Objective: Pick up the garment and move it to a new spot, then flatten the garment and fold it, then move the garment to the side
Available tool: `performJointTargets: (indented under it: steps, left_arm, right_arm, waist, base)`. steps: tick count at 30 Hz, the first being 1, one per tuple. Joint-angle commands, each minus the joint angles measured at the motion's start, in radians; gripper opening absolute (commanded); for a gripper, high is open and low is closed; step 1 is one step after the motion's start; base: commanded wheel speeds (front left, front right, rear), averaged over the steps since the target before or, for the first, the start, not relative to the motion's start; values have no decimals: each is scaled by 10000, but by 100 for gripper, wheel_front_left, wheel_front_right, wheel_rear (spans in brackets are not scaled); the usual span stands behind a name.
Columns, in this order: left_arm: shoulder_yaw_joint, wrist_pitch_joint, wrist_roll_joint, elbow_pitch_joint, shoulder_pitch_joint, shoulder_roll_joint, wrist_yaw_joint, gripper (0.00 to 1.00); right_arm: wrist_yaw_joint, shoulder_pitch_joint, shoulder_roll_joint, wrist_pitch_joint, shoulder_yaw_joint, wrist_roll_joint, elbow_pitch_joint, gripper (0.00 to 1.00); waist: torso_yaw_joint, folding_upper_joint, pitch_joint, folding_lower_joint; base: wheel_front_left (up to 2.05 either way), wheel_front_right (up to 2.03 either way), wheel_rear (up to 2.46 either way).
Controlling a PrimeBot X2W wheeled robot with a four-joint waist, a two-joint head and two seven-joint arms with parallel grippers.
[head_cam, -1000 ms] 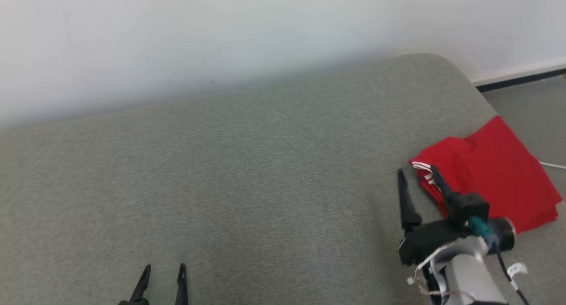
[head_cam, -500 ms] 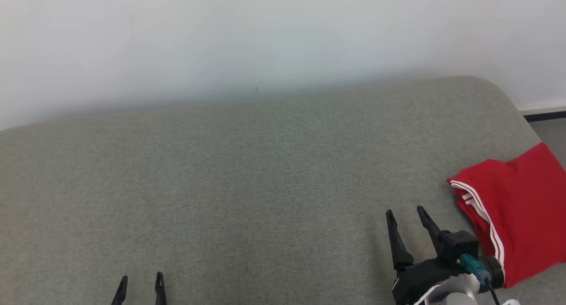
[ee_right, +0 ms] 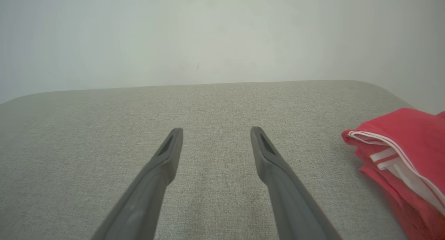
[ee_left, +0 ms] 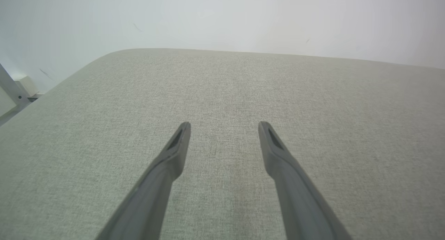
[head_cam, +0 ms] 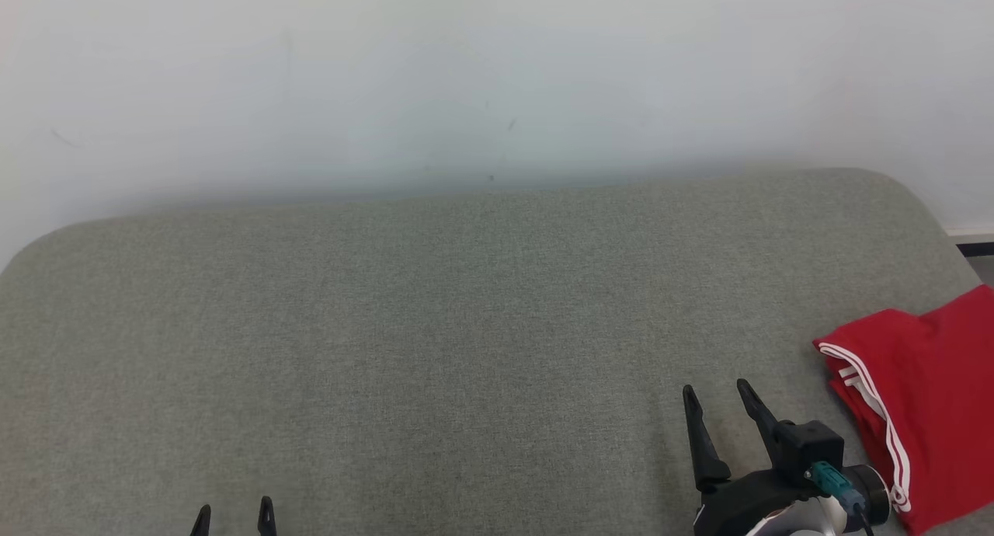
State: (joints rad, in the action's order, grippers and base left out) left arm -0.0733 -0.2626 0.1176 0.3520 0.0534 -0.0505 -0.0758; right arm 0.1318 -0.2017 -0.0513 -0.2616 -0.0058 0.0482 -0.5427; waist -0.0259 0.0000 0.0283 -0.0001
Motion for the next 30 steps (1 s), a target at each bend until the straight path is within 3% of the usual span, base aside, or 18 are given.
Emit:
performJointTargets:
  steps: [1, 30]
  left_arm:
    - [-65, -27, 122, -7, 76, 2, -16, 100]
    - [22, -27, 34, 117, 247, 2, -187, 100]
  right_arm:
    - [-26, 152, 13, -35, 31, -74, -27, 100]
    - [-26, 594, 12, -35, 299, -7, 156, 100]
  waist:
    - [81, 0, 59, 1]
    - [332, 0, 86, 1]
  base:
    - [0, 0, 0]
    - [0, 0, 0]
